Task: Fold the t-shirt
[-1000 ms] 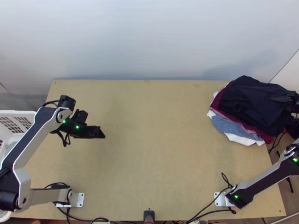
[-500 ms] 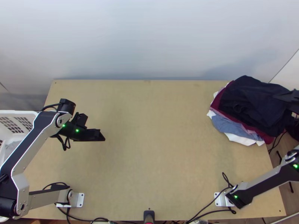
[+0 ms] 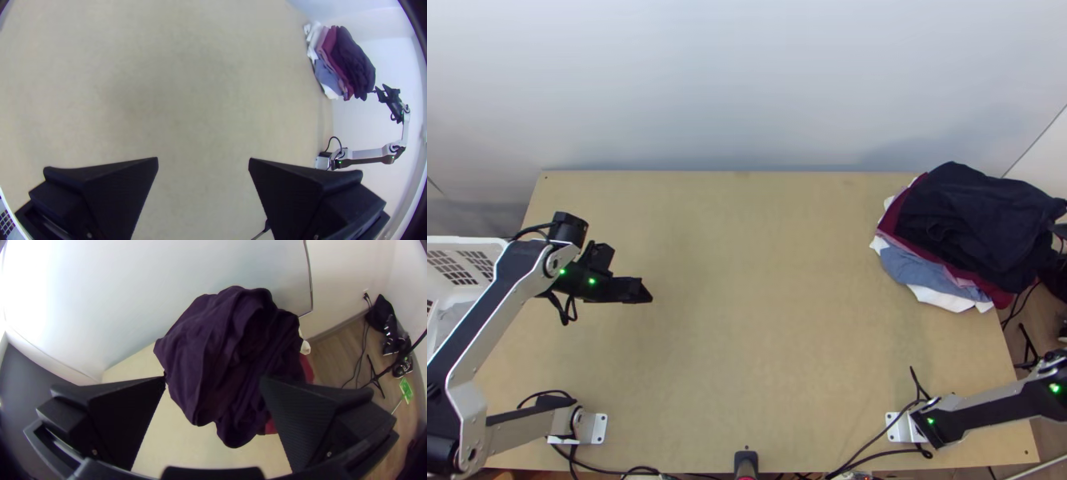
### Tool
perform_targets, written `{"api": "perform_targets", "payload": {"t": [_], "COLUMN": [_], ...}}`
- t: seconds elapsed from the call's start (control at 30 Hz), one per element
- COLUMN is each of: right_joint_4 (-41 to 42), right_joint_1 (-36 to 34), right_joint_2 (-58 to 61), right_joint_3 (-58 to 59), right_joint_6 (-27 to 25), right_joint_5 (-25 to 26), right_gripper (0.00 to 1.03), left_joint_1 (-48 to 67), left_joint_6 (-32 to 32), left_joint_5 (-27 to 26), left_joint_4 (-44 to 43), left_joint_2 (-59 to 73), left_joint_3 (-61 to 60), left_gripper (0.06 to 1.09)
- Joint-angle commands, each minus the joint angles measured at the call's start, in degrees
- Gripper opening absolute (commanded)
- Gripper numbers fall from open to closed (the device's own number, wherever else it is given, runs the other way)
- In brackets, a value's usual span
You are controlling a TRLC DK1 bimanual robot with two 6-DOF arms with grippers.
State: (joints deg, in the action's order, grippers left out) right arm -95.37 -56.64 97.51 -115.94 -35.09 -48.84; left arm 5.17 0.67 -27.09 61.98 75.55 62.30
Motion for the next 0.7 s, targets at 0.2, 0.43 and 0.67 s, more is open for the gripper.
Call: {"api": "perform_targets", "payload": {"t": [0.2,0.43,0.67], "right_joint_4": [6.9,19.6,47.4], "right_joint_1": [-2.3,9.0,45.5], "right_joint_2": [-25.8,-41.9,-55.1], "right_joint_3": [18.6,40.5,57.8], "right_joint_6": [-3.2,3.5,24.8], "right_joint_5": [3.2,5.9,37.5], "right_gripper": [0.99,0.98,0.98], "left_joint_1": [-0.3,-4.5,-7.2], "left_joint_6": [4.5,6.9,3.5], "left_joint_5": [5.3,12.9,16.1], "left_joint_4": [-3.3,-11.0,-16.8], "left_joint_2": [-12.5,-22.2,-32.5], "left_joint_3": [-0.9,-3.7,-11.8], "left_gripper": [1.05,1.05,1.05]}}
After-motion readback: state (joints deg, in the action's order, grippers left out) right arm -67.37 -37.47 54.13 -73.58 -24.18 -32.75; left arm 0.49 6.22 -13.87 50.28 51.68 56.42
